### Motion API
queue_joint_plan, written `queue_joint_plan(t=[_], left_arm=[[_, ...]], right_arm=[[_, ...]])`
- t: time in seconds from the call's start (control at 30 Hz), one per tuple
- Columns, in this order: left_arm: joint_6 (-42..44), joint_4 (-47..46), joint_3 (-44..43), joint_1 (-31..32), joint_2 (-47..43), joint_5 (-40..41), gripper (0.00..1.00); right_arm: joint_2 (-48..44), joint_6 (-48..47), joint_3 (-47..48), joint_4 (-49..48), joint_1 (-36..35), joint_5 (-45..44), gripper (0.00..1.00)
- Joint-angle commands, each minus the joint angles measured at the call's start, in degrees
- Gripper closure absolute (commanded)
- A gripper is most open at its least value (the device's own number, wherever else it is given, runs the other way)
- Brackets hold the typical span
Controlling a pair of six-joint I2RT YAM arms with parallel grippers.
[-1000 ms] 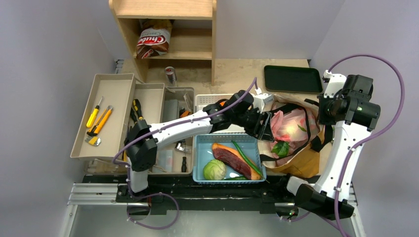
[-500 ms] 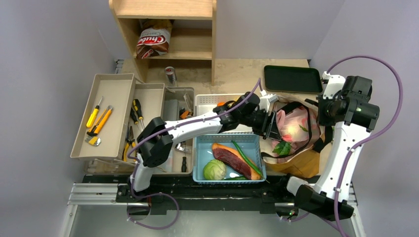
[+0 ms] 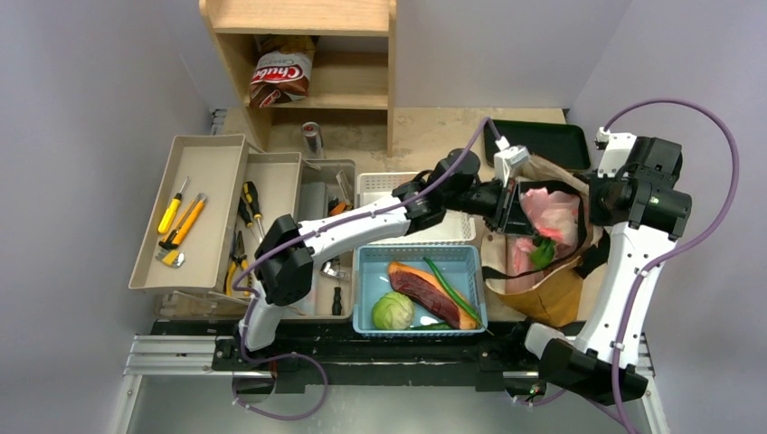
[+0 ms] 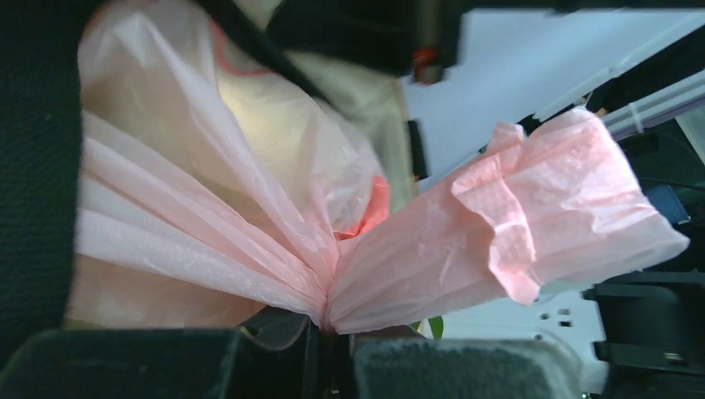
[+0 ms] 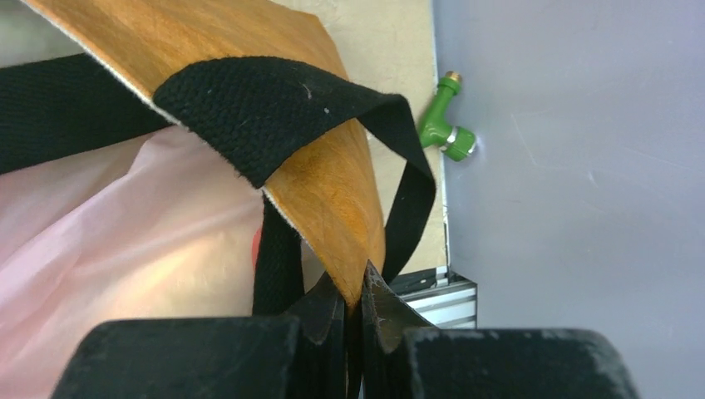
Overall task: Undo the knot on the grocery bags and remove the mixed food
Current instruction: Pick up the takeout bag from the takeout bag.
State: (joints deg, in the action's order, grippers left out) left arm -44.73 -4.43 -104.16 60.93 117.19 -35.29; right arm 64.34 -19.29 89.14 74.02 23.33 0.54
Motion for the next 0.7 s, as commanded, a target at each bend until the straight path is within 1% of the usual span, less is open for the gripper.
queue_joint_plan(t=[0.0,0.1,0.23,0.4,0.57,0.67], left_arm=[[1.49,-8.5,-12.64,-0.99,-7.77,-2.83,1.0],[-0.64,-8.51,-18.23,-1.24,-7.47,-3.15,1.0],[-1.26,-8.11,-23.11,-1.34,-8.75,-3.45,1.0],[-5.03,-7.19,-26.9,-3.96,-10.15,-2.65,1.0],[-4.97,-4.11,-29.96,-7.66,-13.01,-3.28,1.0],[-5.34,-2.3,-29.7,-10.18,-15.21,-4.86,1.0]], right_arm=[[0.72,1.07,0.97,-4.78,0.6,-5.69,1.0],[1.0,1.11,1.03,-5.9,1.05,-7.26,1.0],[1.22,0.76,0.86,-7.51,1.94,-8.8,1.0],[1.71,0.68,0.54,-9.42,3.17,-10.01,1.0],[2.7,0.91,1.29,-10.29,4.19,-8.74,1.0],[3.18,0.86,0.67,-11.25,4.27,-8.86,1.0]])
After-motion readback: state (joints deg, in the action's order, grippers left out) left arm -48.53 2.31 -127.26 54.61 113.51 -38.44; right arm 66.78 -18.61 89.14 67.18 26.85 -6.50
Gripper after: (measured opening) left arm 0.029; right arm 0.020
